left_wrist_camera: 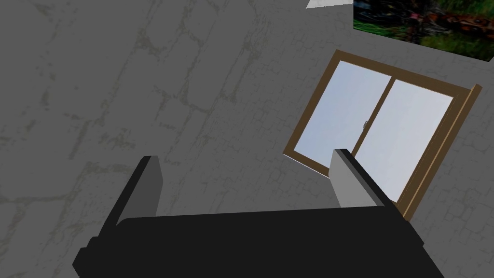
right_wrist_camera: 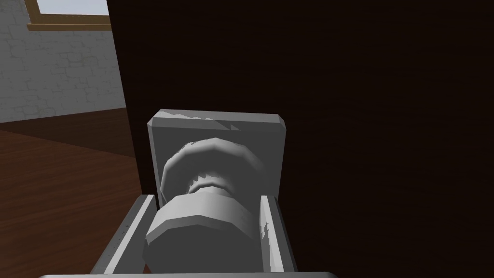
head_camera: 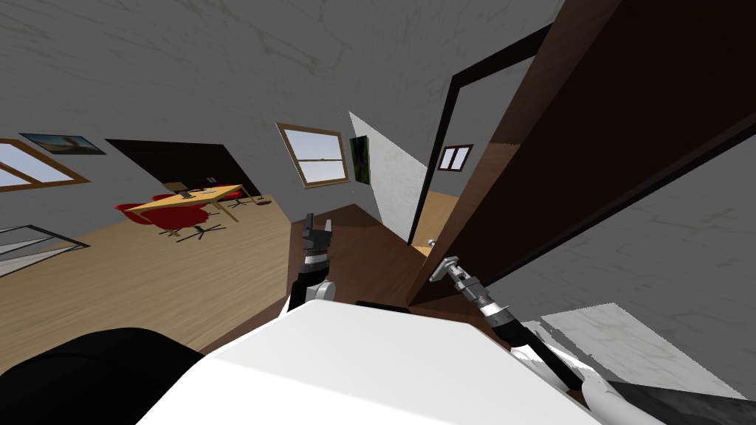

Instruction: Pull the door open

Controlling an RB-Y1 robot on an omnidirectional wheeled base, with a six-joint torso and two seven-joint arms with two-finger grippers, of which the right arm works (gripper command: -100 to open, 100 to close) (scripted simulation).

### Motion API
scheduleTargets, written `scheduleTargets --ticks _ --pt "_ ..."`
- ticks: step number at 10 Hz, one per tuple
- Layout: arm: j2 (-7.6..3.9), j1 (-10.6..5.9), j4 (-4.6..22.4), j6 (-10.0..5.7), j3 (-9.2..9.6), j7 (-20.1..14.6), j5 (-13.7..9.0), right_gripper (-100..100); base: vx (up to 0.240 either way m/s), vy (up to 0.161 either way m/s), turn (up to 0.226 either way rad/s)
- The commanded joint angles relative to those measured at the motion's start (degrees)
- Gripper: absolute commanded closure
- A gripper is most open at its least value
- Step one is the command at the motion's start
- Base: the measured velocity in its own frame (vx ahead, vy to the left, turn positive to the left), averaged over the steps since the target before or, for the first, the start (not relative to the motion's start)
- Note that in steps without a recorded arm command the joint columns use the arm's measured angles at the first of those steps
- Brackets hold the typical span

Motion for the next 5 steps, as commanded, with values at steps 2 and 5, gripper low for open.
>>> scheduleTargets --ticks 2,5 --pt "-0.11 0.04 0.02 -0.04 -0.05 -0.01 -0.04 100 0.001 0.003 0.009" --pt "-0.11 0.04 0.02 -0.04 -0.05 -0.01 -0.04 100 -0.001 -0.003 -0.008"
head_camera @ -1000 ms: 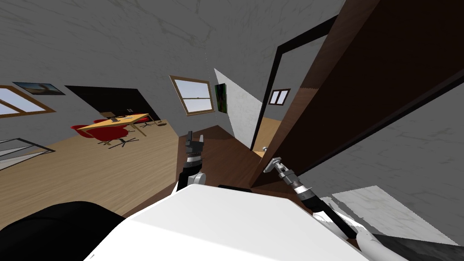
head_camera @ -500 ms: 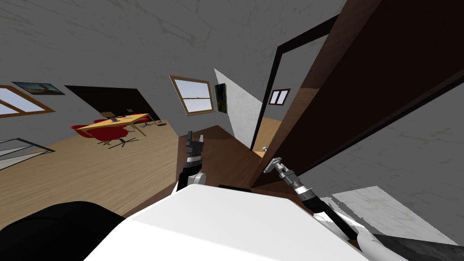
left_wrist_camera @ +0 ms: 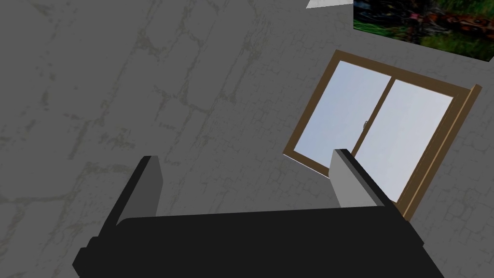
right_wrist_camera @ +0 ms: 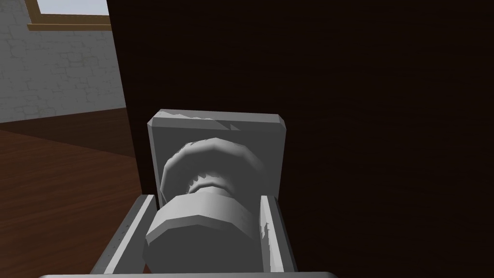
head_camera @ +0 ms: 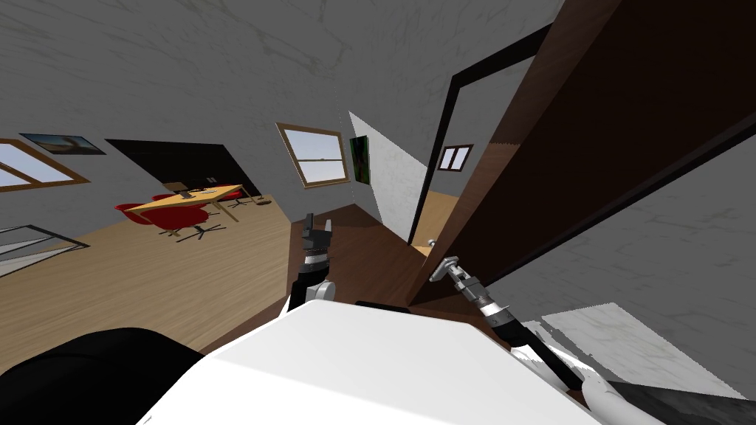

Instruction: Pull the door open

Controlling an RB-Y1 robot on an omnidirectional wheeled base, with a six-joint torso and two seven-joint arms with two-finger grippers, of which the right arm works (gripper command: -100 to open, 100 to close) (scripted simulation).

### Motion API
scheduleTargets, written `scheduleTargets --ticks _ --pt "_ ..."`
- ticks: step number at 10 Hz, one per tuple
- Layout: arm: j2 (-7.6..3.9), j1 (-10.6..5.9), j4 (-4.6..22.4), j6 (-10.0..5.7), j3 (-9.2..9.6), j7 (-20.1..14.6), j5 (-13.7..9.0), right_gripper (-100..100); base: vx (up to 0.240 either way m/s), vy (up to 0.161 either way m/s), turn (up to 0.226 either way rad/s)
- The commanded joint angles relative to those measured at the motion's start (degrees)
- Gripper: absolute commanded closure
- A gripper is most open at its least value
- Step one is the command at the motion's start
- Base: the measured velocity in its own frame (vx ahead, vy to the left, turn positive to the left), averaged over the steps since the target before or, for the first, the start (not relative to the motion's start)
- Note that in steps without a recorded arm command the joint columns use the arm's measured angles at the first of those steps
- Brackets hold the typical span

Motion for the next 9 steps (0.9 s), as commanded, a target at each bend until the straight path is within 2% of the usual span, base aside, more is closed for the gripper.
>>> scheduleTargets --ticks 1,2,9 --pt "-0.09 0.04 0.08 -0.05 -0.06 -0.01 -0.04 100 -0.002 -0.008 -0.022" --pt "-0.3 0.0 0.49 -0.87 0.46 -0.48 0.21 100 0.0 0.0 0.0" --pt "-0.3 0.0 0.49 -0.87 0.46 -0.48 0.21 100 0.0 -0.001 -0.001"
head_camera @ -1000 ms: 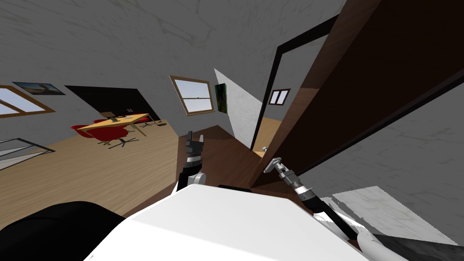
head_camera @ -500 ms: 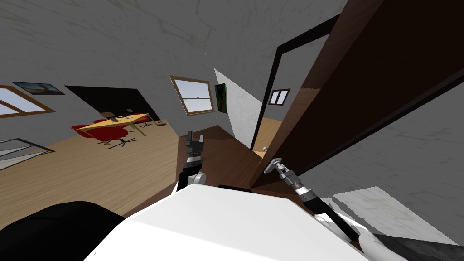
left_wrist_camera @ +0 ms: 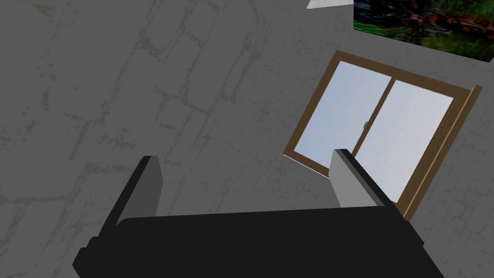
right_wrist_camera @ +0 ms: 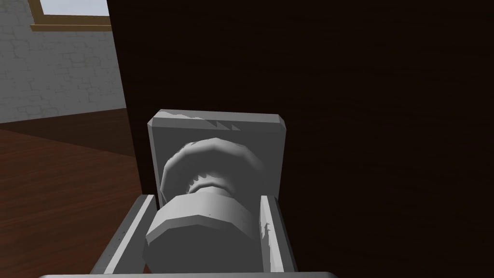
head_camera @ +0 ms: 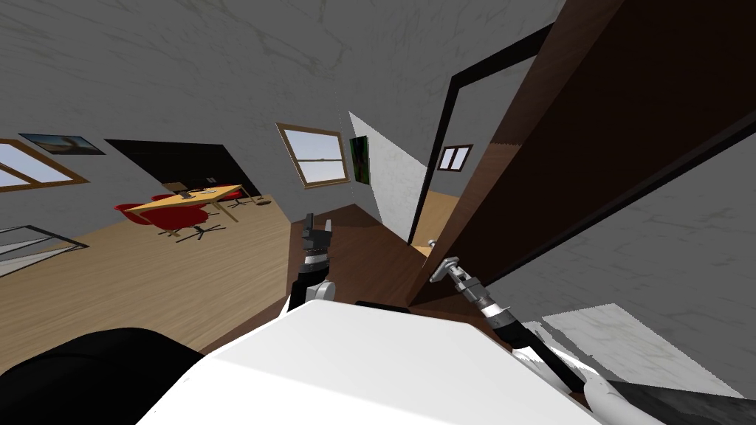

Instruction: Pull the door open

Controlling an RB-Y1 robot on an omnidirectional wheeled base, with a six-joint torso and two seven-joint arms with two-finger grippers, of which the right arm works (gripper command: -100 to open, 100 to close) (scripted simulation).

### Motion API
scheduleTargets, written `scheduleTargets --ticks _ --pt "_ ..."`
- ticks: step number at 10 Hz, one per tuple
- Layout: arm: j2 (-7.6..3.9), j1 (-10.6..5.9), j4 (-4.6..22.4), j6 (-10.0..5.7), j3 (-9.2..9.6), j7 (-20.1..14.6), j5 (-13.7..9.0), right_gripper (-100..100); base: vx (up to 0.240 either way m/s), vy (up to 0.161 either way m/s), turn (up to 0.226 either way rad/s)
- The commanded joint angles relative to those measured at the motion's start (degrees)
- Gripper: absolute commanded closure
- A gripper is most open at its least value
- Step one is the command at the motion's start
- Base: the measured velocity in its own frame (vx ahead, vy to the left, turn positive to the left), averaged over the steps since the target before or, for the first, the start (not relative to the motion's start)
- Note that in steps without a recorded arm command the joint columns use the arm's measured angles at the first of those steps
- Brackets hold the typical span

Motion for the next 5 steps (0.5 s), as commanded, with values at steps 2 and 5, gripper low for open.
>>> scheduleTargets --ticks 2,5 --pt "-0.12 0.05 0.02 -0.06 -0.08 0.01 -0.05 100 0.0 0.002 0.006" --pt "-0.27 0.0 0.41 -0.61 0.24 -0.43 0.22 100 0.0 -0.002 -0.003"
